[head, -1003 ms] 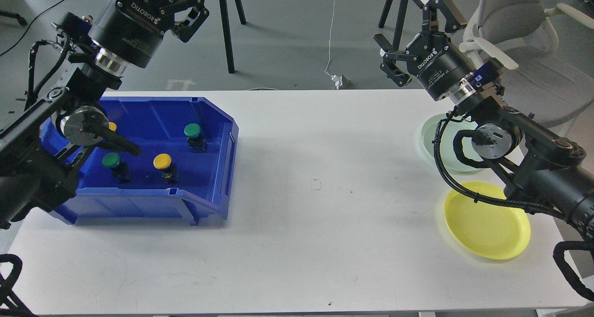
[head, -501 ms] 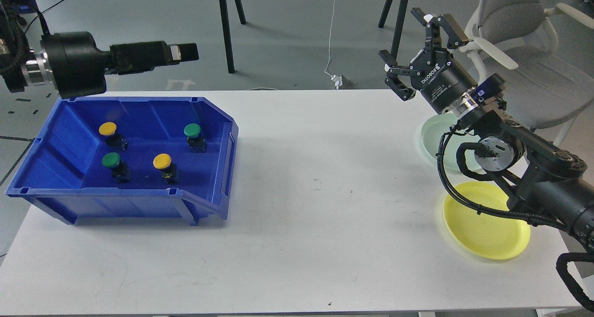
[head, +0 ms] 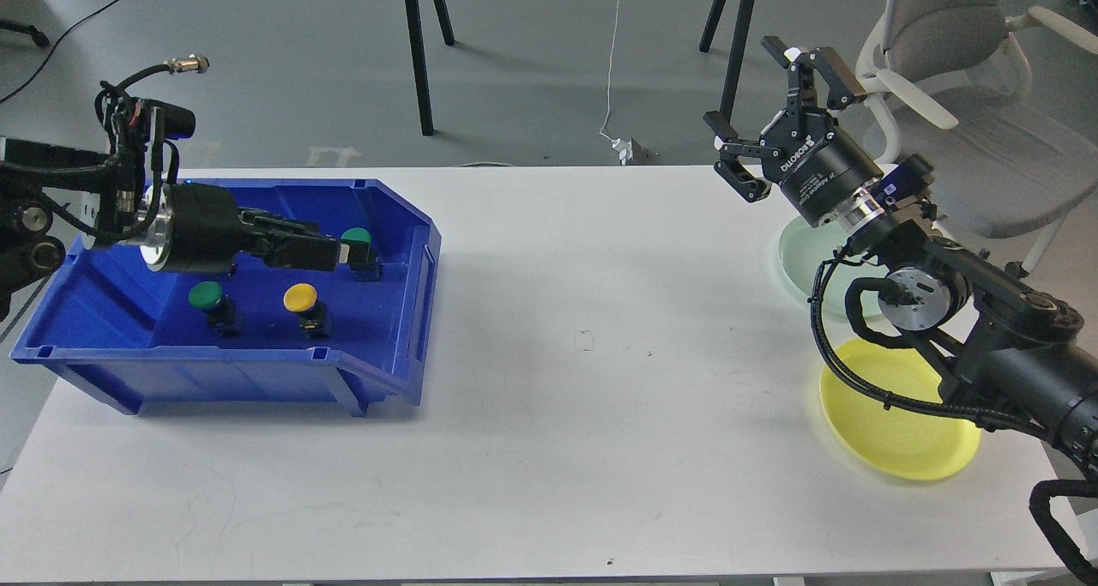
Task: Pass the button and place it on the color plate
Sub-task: 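Grasp the yellow-topped button in the bin with the left gripper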
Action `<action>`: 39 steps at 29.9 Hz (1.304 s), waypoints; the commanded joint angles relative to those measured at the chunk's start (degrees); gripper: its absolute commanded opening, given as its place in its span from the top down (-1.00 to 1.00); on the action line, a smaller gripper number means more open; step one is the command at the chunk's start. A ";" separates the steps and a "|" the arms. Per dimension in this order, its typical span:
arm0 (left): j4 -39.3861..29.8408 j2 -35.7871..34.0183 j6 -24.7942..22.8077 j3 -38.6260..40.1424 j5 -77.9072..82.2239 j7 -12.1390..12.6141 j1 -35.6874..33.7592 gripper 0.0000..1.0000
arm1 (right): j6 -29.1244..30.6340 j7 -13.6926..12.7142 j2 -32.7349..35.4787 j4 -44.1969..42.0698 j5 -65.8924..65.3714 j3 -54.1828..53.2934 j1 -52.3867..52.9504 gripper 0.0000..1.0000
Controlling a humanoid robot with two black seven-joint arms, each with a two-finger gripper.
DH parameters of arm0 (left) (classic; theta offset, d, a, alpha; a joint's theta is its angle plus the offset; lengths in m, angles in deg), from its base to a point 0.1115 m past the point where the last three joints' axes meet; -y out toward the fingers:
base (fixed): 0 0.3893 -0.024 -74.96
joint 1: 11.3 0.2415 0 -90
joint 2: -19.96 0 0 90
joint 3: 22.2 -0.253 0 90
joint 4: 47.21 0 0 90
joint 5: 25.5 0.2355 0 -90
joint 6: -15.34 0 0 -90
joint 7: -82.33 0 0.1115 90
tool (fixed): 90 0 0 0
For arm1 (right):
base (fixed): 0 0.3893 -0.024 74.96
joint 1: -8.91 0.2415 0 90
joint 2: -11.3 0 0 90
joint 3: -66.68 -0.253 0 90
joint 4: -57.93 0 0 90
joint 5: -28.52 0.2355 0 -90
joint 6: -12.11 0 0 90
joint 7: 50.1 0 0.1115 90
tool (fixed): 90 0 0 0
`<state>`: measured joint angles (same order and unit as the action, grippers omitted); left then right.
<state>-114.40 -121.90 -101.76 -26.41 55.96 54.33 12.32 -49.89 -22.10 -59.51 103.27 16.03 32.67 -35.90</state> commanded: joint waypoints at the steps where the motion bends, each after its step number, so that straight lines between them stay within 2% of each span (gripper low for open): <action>1: 4.51 2.72 0.12 -2.03 1.34 0.00 0.81 -0.99 | 0.00 0.00 -0.03 0.01 0.01 0.00 -0.02 -0.99; 15: 17.17 9.40 4.87 -2.03 4.06 0.00 4.68 -0.97 | 0.00 0.00 -0.03 -0.08 -0.08 0.00 -0.46 -0.99; 39: 21.66 11.34 5.04 -2.03 4.07 0.00 8.29 -0.94 | 0.00 0.00 0.06 0.18 0.01 0.00 -1.78 -0.99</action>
<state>-93.16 -110.57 -96.72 -28.44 60.02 54.34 20.37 -49.89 -22.10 -59.51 103.45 16.04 32.66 -37.60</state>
